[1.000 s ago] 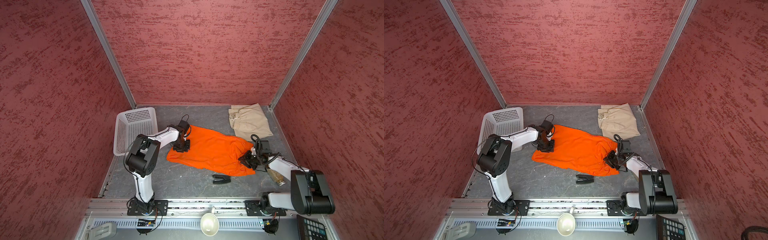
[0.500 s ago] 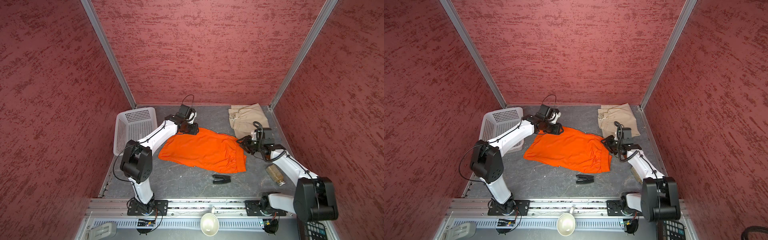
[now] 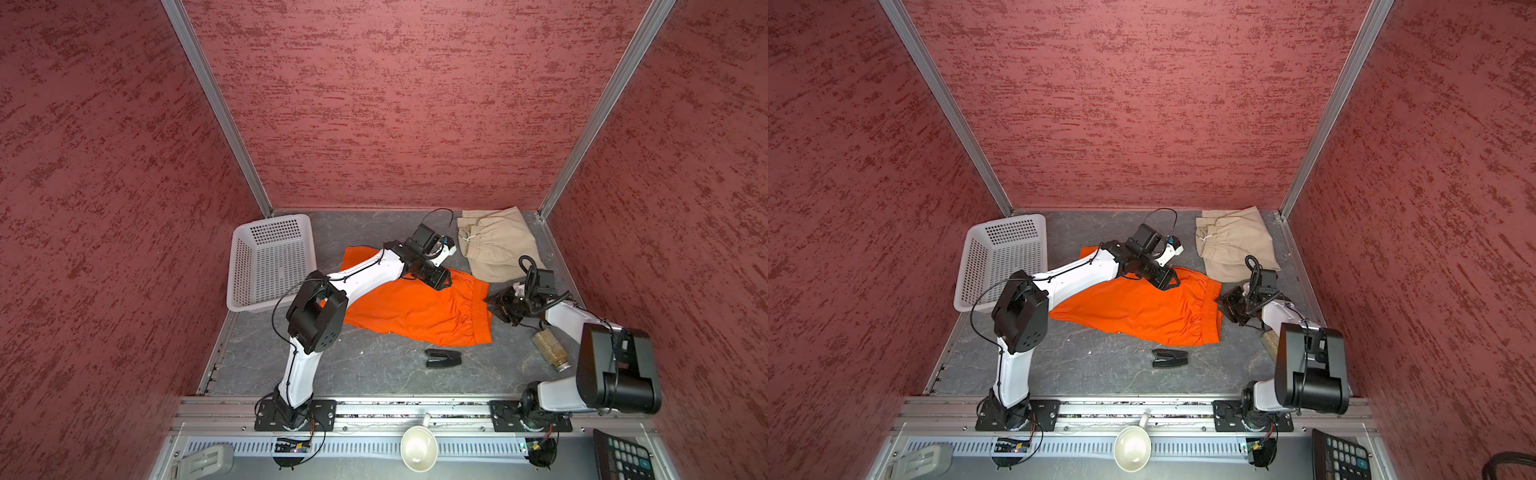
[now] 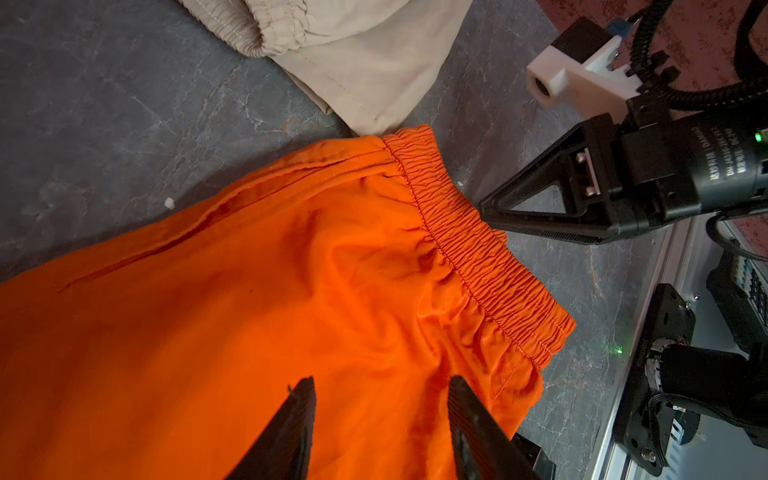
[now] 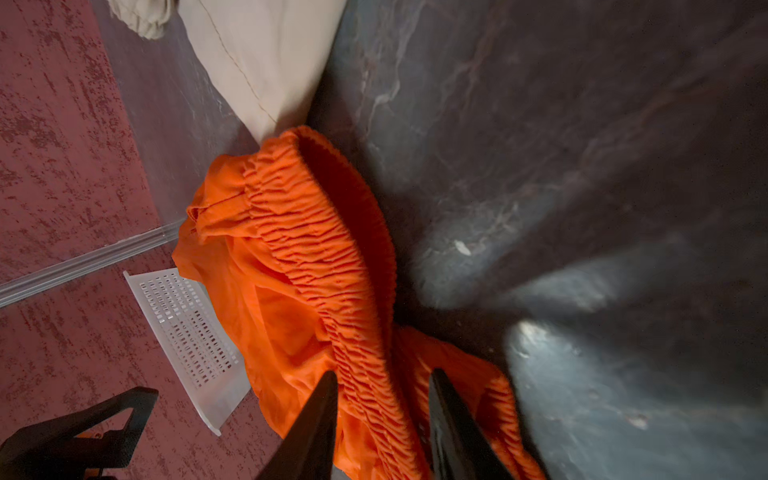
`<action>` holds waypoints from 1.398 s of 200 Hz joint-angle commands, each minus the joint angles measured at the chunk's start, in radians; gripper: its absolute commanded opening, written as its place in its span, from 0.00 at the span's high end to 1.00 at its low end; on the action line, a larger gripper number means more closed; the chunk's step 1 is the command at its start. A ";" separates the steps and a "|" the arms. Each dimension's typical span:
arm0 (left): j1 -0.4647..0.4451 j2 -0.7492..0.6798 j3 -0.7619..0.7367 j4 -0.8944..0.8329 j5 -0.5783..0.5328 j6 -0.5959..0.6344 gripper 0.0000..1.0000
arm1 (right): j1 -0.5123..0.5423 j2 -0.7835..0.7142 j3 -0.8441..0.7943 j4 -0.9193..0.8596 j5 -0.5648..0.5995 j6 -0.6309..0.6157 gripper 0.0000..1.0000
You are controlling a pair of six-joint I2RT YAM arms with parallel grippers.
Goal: Fold and stack the shorts
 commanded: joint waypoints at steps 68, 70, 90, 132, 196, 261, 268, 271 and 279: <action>0.022 0.228 0.124 -0.194 -0.158 -0.064 0.60 | 0.016 -0.024 -0.005 -0.111 -0.037 -0.077 0.61; 0.021 0.232 0.126 -0.200 -0.157 -0.066 0.61 | 0.016 -0.029 -0.003 -0.120 -0.033 -0.081 0.61; 0.028 0.243 0.140 -0.256 -0.154 -0.078 0.64 | 0.016 -0.073 0.019 -0.199 0.007 -0.098 0.60; 0.046 0.088 -0.014 -0.191 -0.125 -0.088 0.65 | 0.016 -0.213 -0.028 -0.255 0.034 -0.052 0.59; 0.095 -0.044 -0.210 -0.178 -0.103 -0.091 0.76 | 0.085 -0.323 -0.199 -0.088 -0.059 0.096 0.56; 0.090 0.011 -0.291 -0.147 -0.117 -0.105 0.78 | 0.127 -0.183 -0.200 0.096 -0.071 0.114 0.55; 0.089 0.013 -0.294 -0.142 -0.117 -0.109 0.79 | 0.130 -0.166 -0.204 0.142 -0.089 0.133 0.55; 0.088 0.016 -0.294 -0.141 -0.116 -0.112 0.78 | 0.131 -0.158 -0.205 0.163 -0.094 0.141 0.55; 0.086 0.021 -0.291 -0.140 -0.111 -0.116 0.78 | 0.136 -0.136 -0.208 0.224 -0.114 0.163 0.55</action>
